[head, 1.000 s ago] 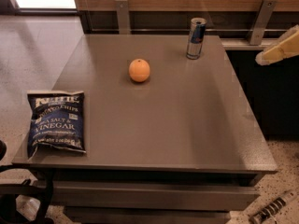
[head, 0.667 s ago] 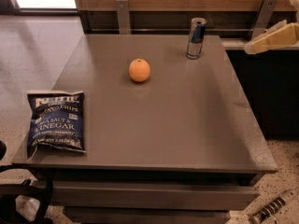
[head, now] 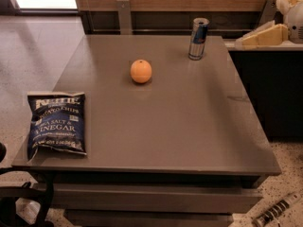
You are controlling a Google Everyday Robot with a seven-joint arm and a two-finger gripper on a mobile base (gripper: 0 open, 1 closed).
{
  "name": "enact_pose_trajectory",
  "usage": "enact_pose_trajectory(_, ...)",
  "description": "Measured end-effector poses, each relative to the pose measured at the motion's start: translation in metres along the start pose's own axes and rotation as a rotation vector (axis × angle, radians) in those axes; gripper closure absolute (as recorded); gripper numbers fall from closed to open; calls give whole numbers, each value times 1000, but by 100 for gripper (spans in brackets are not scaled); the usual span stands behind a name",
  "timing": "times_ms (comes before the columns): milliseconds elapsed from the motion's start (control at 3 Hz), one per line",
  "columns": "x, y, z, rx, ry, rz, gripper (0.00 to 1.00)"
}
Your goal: Move redbull can near blue chip bag
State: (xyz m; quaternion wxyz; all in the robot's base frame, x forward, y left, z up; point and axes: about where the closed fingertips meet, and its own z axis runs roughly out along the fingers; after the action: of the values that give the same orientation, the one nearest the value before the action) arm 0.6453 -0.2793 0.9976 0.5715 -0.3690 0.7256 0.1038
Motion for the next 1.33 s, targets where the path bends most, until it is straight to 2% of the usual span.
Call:
enact_pose_trajectory(667, 9, -22, 63, -63, -70, 72, 0)
enact_pose_trajectory(1000, 19, -26, 98, -71, -71, 97, 0)
enact_pose_trajectory(1333, 28, -34, 133, -70, -101, 139, 0)
